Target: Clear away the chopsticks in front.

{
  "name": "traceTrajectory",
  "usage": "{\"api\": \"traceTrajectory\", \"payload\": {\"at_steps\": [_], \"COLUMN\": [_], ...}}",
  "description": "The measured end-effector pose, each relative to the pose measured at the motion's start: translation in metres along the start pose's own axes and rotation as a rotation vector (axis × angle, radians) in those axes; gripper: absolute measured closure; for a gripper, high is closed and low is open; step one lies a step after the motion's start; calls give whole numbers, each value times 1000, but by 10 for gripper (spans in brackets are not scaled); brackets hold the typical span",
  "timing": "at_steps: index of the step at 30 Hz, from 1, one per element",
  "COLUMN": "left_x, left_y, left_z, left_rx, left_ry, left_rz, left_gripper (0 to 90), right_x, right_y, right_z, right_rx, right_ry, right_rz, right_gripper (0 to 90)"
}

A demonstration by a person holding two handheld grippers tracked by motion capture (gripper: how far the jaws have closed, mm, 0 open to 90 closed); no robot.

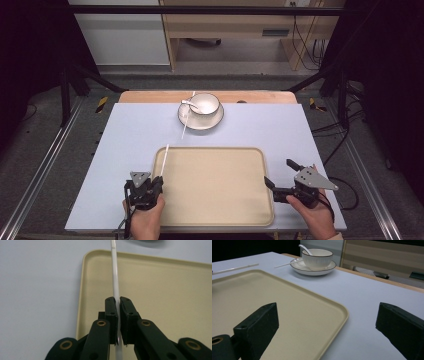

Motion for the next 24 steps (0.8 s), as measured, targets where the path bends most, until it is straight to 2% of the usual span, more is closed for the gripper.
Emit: {"api": "traceTrajectory", "payload": {"at_steps": [8,13,24], "left_x": [7,8,5], "left_y": [8,13,16], "left_z": [-7,-12,-15], "left_rx": [-3,-30,-26], "left_ry": [-30,-46,-58], "left_rz": [-22,-30,-41], "left_gripper": [844,844,842], "right_x": [0,0,1], "right_y": [1,1,1], "right_z": [-1,-2,-2], "right_rx": [-3,-7,-6], "right_ry": [-3,-5,-2], "right_rz": [-4,-7,-8], "right_gripper": [47,47,47]}}
Point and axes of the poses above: each handheld gripper's, and its own axes: y roughly forward along the jaws, x roughly out of its underside, z roughly to its right, the point moved 6 cm from there along y, roughly forward along the jaws, and after that the axes turned 14 degrees about -z, right-handed, at the moved point
